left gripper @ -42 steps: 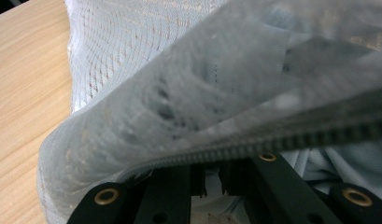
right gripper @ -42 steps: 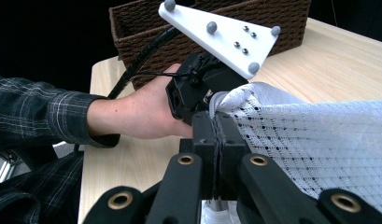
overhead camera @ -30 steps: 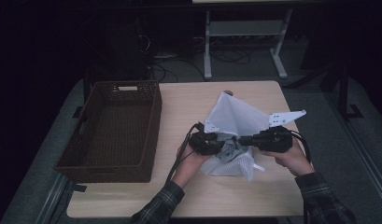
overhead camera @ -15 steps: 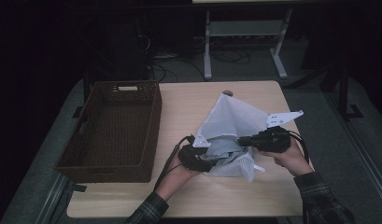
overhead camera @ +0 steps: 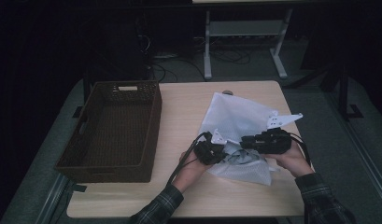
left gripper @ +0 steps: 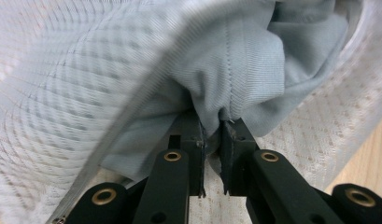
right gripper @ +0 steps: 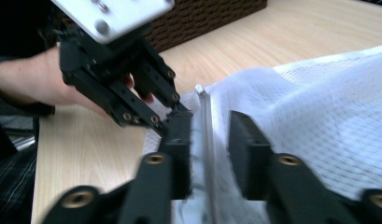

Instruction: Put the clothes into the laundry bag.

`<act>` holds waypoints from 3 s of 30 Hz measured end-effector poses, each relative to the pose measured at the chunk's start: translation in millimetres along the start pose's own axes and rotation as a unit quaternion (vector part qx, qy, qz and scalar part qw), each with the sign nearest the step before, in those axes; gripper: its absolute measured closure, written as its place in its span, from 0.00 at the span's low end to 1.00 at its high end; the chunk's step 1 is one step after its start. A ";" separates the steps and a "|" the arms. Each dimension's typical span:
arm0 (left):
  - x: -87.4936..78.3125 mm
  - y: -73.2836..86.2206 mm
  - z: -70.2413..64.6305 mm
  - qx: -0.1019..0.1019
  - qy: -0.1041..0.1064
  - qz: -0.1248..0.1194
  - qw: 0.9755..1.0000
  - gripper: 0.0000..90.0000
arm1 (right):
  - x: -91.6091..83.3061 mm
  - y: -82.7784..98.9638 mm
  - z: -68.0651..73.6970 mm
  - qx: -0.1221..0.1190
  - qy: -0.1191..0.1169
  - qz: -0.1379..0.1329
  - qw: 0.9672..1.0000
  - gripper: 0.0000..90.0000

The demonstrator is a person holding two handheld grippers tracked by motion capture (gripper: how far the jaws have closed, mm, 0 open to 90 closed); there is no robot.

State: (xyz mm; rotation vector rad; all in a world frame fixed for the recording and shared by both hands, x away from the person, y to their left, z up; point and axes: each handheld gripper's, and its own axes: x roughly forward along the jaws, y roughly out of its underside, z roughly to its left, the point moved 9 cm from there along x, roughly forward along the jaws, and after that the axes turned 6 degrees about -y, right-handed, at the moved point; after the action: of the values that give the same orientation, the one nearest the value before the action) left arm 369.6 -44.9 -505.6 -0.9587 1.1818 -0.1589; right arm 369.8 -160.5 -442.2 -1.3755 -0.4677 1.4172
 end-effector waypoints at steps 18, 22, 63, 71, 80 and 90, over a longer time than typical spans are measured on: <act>4.8 -3.1 0.4 -0.018 -0.008 0.010 1.000 0.91 | 56.3 60.8 45.5 -0.053 0.019 0.144 0.988 0.64; 5.0 -3.1 0.2 -0.020 -0.009 0.011 1.000 0.91 | 68.2 73.2 40.9 -0.065 0.037 0.176 0.982 0.69; 70.9 -46.6 36.5 -0.059 -0.059 0.036 0.996 0.92 | 67.1 82.5 37.5 -0.050 0.015 0.180 0.982 1.00; 76.9 -51.1 51.6 -0.082 -0.077 0.030 0.993 0.91 | 66.8 82.8 37.9 -0.054 0.011 0.182 0.982 1.00; 55.5 -40.6 40.3 -0.077 -0.036 0.020 0.996 0.70 | 67.3 82.6 38.5 -0.054 0.004 0.185 0.981 1.00; 9.3 -18.5 18.1 -0.043 -0.003 0.009 0.999 0.59 | 67.6 82.2 38.6 -0.047 0.002 0.188 0.981 0.99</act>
State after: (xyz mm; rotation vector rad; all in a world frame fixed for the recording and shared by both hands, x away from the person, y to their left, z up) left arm 395.2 -51.6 -498.3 -1.0239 1.1996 -0.0919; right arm 317.4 -118.5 -533.3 -1.6034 -0.2822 1.7127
